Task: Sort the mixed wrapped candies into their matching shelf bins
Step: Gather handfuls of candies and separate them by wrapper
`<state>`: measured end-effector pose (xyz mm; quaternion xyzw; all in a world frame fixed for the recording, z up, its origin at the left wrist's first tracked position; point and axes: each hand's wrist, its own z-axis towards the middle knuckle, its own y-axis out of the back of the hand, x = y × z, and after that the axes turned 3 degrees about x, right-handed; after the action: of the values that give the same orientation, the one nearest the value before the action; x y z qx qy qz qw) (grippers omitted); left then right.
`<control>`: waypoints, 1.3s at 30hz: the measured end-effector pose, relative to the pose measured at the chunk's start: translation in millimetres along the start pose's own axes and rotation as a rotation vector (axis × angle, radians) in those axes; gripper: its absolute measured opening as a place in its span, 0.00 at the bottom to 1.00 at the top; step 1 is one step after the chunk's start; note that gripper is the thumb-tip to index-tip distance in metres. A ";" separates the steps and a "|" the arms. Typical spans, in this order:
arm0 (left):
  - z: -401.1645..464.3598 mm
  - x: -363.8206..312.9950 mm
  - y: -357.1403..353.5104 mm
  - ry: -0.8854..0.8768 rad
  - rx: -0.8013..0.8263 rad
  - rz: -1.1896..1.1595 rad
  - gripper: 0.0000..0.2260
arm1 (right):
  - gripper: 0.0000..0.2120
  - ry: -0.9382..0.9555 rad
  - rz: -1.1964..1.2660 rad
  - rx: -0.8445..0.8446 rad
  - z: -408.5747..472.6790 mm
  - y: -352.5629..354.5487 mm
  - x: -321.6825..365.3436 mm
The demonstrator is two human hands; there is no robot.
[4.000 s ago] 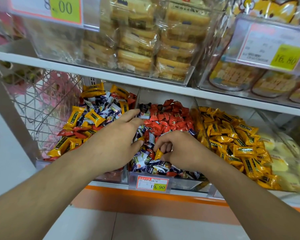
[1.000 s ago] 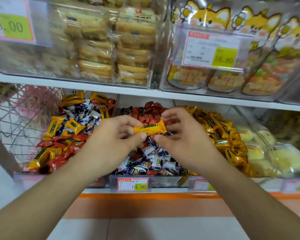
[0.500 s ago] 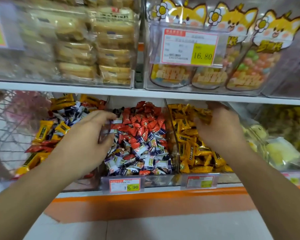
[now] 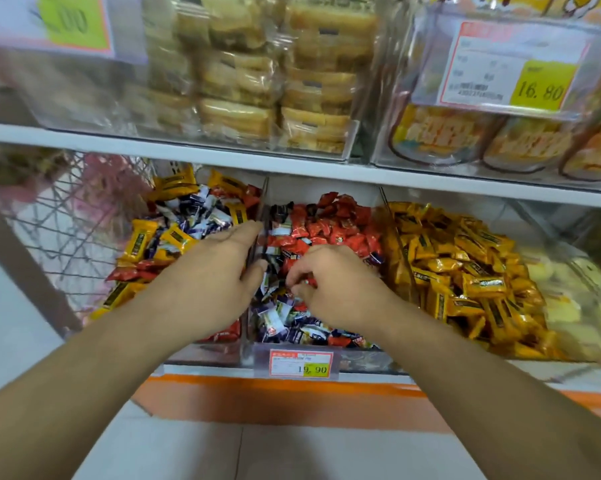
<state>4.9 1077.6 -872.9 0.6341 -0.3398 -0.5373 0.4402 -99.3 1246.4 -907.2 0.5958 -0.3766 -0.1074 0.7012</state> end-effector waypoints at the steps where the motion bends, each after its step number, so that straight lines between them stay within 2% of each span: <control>1: 0.3 0.8 0.3 -0.007 -0.002 -0.009 0.27 | 0.06 -0.014 -0.022 0.015 4.5 -3.6 0.6; 5: -0.2 2.6 1.8 -0.014 0.003 -0.045 0.27 | 0.10 -0.009 -0.051 0.029 14.3 -13.1 -1.2; 10: -1.7 3.8 2.0 -0.027 -0.009 -0.051 0.27 | 0.05 -0.042 0.033 0.003 19.4 -18.2 -2.9; 14: -1.4 6.1 1.9 -0.046 -0.003 -0.058 0.27 | 0.11 -0.091 0.150 0.007 13.5 -10.1 0.1; 17: -0.8 8.5 1.6 -0.072 -0.033 -0.062 0.26 | 0.13 -0.150 0.264 -0.080 5.3 9.4 1.1; 20: -0.6 4.8 1.5 -0.130 -0.104 -0.068 0.22 | 0.10 -0.216 0.487 -0.217 -7.0 33.3 -0.3; 23: -1.0 -7.5 0.6 -0.190 -0.147 -0.125 0.20 | 0.06 -0.295 0.803 -0.284 -21.2 49.4 0.1; 26: -2.3 -24.1 -2.2 -0.164 -0.099 -0.359 0.17 | 0.03 -0.319 1.102 -0.315 -33.4 57.9 4.0; 28: -2.3 -32.5 -4.1 -0.149 -0.076 -0.555 0.10 | 0.02 -0.315 1.167 -0.305 -40.9 62.3 4.2; 30: -2.7 -39.3 -5.3 -0.136 -0.047 -0.650 0.04 | 0.02 -0.270 1.030 -0.299 -50.3 65.5 -0.3; 31: -2.8 -42.6 -6.3 -0.127 -0.021 -0.673 0.02 | 0.05 -0.228 0.819 -0.314 -56.2 67.3 -5.4; 33: -4.5 -51.0 -8.3 -0.115 0.034 -0.716 0.01 | 0.18 -0.081 0.308 -0.300 -68.3 69.3 -16.1; 34: -6.0 -55.2 -9.7 -0.114 0.059 -0.741 0.02 | 0.22 0.015 0.145 -0.276 -73.4 69.5 -19.0; 36: -8.1 -63.9 -12.5 -0.115 0.096 -0.772 0.03 | 0.18 0.134 0.028 -0.239 -80.8 64.8 -26.8; 39: -9.3 -70.8 -16.4 -0.124 0.124 -0.800 0.04 | 0.10 0.083 0.002 -0.308 -90.6 65.8 -39.2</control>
<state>-0.3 1149.6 -860.6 0.7079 -0.1240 -0.6818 0.1365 -86.6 1355.7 -863.2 0.4848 -0.3269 -0.1384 0.7994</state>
